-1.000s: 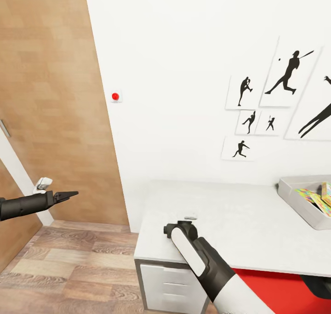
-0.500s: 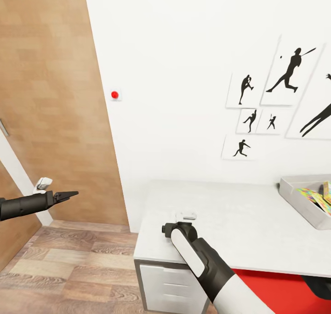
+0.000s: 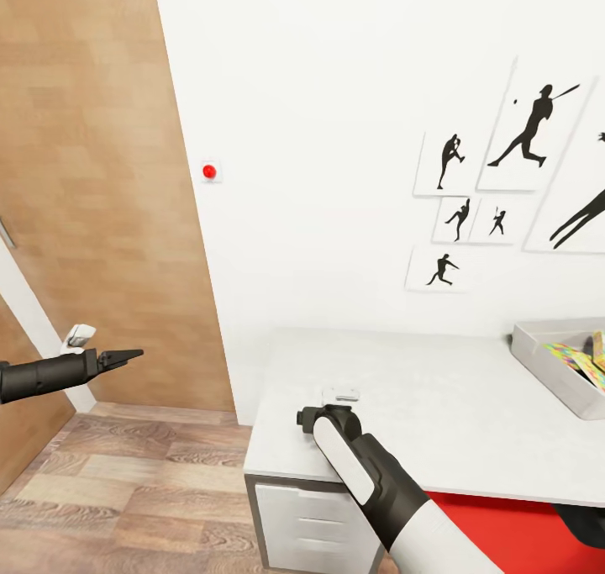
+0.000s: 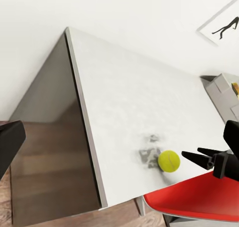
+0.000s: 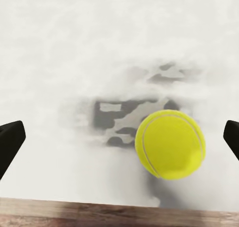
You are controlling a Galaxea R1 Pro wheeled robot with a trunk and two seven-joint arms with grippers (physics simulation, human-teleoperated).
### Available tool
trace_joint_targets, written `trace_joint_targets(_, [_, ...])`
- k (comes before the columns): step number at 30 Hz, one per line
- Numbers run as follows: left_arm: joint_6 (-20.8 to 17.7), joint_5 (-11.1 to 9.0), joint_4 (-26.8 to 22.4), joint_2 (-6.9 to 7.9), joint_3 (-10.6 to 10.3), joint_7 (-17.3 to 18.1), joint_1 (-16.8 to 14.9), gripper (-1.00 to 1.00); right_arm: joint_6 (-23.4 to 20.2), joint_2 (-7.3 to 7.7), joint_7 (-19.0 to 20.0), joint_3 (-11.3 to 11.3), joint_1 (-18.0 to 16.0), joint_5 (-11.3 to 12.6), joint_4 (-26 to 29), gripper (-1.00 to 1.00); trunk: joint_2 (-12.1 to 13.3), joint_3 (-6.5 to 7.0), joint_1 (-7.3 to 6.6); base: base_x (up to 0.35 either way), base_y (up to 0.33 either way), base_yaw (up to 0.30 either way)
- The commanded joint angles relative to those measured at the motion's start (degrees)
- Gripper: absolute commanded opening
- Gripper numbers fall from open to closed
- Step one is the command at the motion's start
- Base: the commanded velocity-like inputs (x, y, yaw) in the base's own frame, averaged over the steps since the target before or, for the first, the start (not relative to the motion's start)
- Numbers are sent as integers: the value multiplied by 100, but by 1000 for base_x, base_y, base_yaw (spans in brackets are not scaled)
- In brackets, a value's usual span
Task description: Put all the toys in the child's room - the three board games (two on the bed and one on the table), the two jigsaw puzzles on the table, and the tennis ball on the table - inside the toy box on the table in the child's room.
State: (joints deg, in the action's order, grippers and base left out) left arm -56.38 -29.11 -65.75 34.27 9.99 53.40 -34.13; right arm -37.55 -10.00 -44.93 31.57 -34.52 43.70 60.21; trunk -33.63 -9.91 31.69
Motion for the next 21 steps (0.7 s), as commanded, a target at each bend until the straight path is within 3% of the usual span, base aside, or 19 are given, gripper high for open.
trace_joint_targets(1, [-22,6,1,1,3,22,-6,100,-15,0,-51,8,-12,45,1,100,-52,-29,25,0,0,0])
trace_joint_targets(15, [-22,8,1,1,3,22,-6,100,-36,0,-51,-22,-80,67,-18,100,-613,-280,332,0,0,0])
trace_joint_targets(21, [-22,4,1,1,3,22,-6,100,-88,0,-38,-219,-120,79,-136,100,-733,-334,398,0,0,0])
